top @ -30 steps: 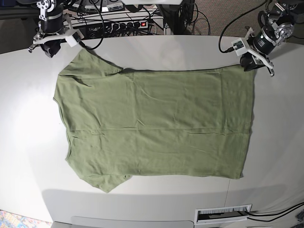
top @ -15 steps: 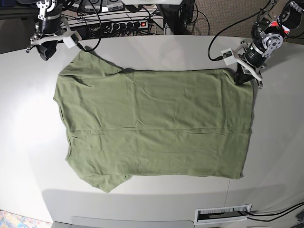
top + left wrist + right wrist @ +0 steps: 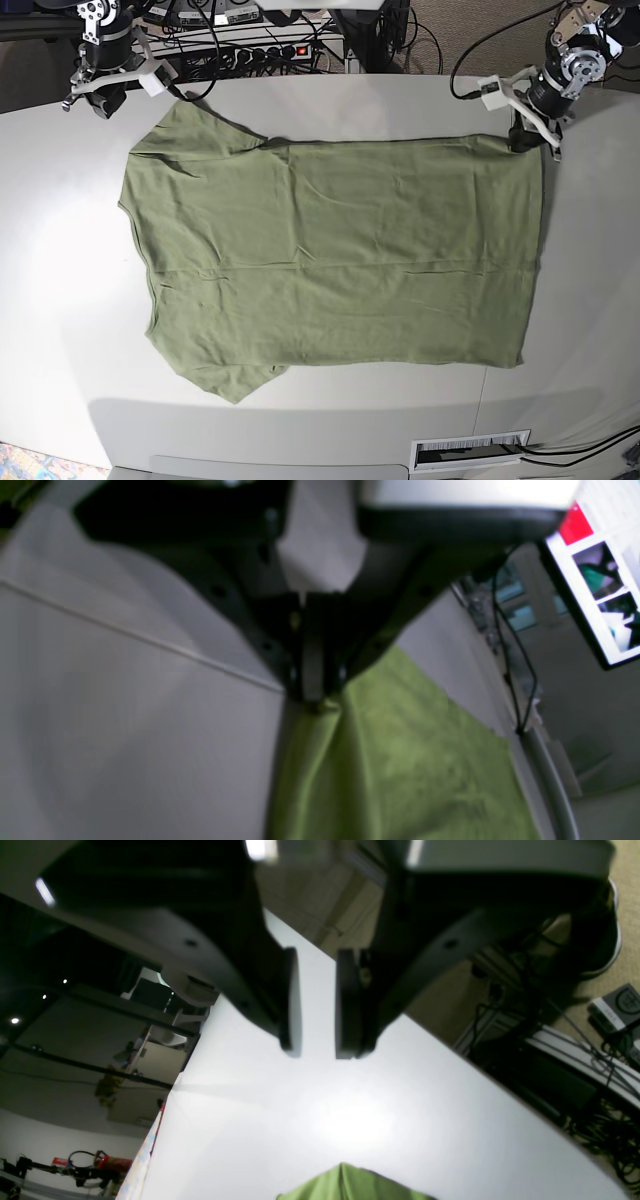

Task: Fold the T-shirt properly
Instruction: 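Lower the left gripper and grasp the shirt's shoulder corner, then lower the right gripper and grasp the other shoulder corner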

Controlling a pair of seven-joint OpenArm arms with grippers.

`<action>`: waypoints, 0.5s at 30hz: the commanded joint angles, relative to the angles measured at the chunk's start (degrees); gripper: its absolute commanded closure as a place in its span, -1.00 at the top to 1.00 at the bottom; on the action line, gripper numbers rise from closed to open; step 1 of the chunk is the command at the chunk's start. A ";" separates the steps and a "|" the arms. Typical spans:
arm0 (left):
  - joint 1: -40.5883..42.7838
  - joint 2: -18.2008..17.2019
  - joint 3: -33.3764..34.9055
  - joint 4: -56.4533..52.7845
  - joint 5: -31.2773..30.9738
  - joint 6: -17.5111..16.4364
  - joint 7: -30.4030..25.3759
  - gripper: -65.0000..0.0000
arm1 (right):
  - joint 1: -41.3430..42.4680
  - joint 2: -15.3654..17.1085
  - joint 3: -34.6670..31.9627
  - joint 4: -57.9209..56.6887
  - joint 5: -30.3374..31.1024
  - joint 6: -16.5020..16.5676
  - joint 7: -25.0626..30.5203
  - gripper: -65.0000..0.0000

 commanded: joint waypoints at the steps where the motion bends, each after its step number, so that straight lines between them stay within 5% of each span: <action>1: 0.66 -0.74 0.44 0.44 -1.27 -2.97 -0.24 -1.00 | -0.26 0.66 0.35 0.79 -1.11 -1.03 0.26 -0.60; 5: 0.70 -1.11 0.44 3.19 -1.84 -2.99 2.69 -1.00 | -0.26 0.68 0.35 0.79 -0.92 -0.57 0.46 -0.60; 10: 1.77 -1.27 0.44 8.20 -2.80 -2.99 6.23 -1.00 | -0.26 0.68 0.35 0.79 3.10 4.55 2.58 -0.59; 15: 3.26 -1.25 0.44 10.23 -2.78 -2.99 6.47 -1.00 | 0.26 1.44 0.35 0.79 4.61 6.16 6.36 -0.18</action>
